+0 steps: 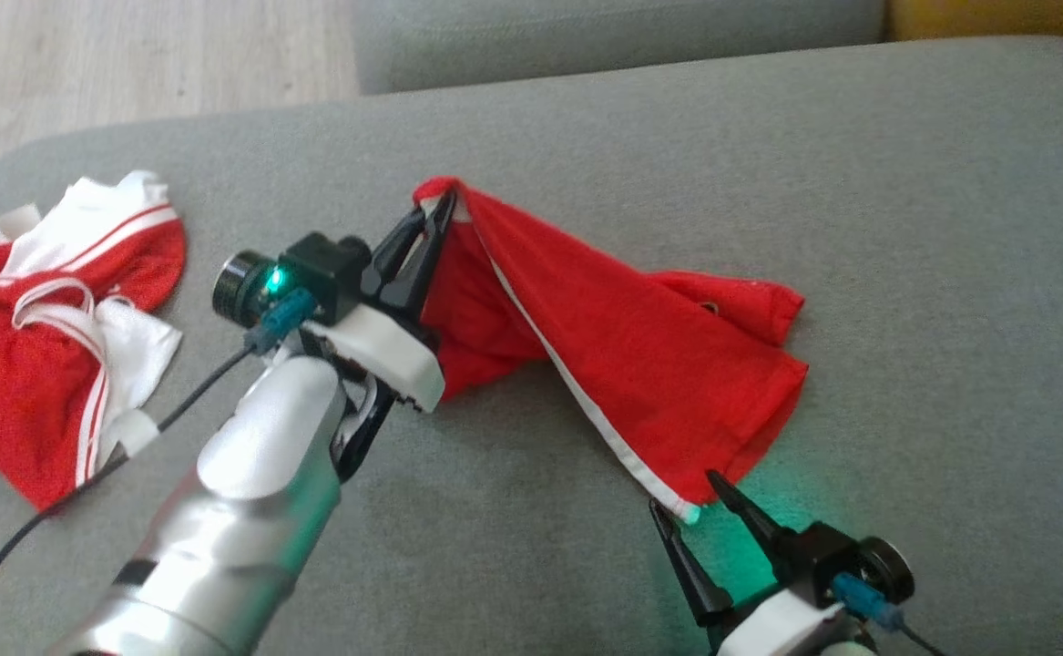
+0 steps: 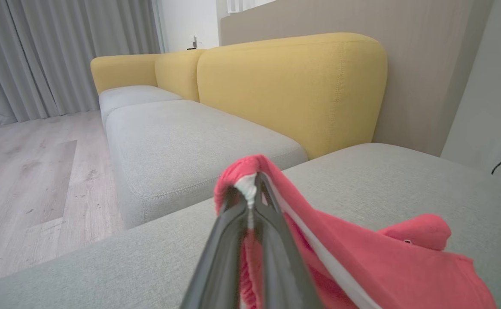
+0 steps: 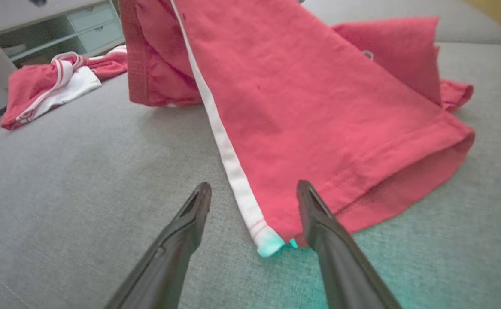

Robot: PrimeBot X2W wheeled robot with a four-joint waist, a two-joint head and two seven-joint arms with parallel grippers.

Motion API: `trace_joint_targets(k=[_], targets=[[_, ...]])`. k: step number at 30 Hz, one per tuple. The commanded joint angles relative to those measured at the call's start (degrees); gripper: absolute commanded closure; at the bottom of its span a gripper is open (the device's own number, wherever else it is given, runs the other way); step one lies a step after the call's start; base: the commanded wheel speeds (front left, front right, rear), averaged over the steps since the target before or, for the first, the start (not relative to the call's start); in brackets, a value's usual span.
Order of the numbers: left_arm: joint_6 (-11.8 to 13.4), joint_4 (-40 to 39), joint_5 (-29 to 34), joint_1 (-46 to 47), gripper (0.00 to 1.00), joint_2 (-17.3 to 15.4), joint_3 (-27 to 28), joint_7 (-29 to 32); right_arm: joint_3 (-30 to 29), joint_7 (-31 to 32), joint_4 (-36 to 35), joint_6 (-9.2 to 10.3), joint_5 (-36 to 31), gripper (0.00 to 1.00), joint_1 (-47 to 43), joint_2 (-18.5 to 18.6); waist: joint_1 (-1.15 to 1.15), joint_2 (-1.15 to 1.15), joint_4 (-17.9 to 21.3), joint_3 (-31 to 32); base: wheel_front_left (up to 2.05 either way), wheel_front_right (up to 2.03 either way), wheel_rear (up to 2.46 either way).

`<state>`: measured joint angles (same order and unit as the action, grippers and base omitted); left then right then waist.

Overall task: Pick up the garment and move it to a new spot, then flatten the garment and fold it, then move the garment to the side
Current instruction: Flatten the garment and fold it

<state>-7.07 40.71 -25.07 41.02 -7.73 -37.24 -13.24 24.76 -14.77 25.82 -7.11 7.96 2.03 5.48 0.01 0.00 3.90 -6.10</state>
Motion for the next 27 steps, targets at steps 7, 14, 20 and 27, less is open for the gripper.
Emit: trace_joint_targets(k=[7,14,20,27], targets=[[-0.2,1.1,0.2,5.1,1.0,0.2,0.8,-1.5,5.9,-0.2,8.8,-0.37,0.7,0.15,5.6,0.6,-0.01,0.0,-1.5,-1.1,0.0,0.0,0.0],[-0.3,2.0,0.2,5.4,1.0,0.4,0.5,-1.7,6.1,-0.2,10.3,-0.37,1.6,1.0,7.3,0.4,-0.01,0.0,-1.4,-0.8,0.0,0.0,0.0],[-0.4,-0.6,1.0,6.1,1.0,-0.9,1.6,-1.7,-3.2,-0.2,-0.1,-0.37,-0.1,1.0,7.4,0.7,-0.01,0.0,0.2,-0.5,0.0,0.0,0.0],[-0.4,-2.7,2.1,13.6,1.0,-2.2,0.1,-1.7,-16.6,-0.2,-11.7,-0.37,-3.6,1.0,19.6,4.9,-0.01,0.0,4.5,-4.6,0.0,0.0,0.0]])
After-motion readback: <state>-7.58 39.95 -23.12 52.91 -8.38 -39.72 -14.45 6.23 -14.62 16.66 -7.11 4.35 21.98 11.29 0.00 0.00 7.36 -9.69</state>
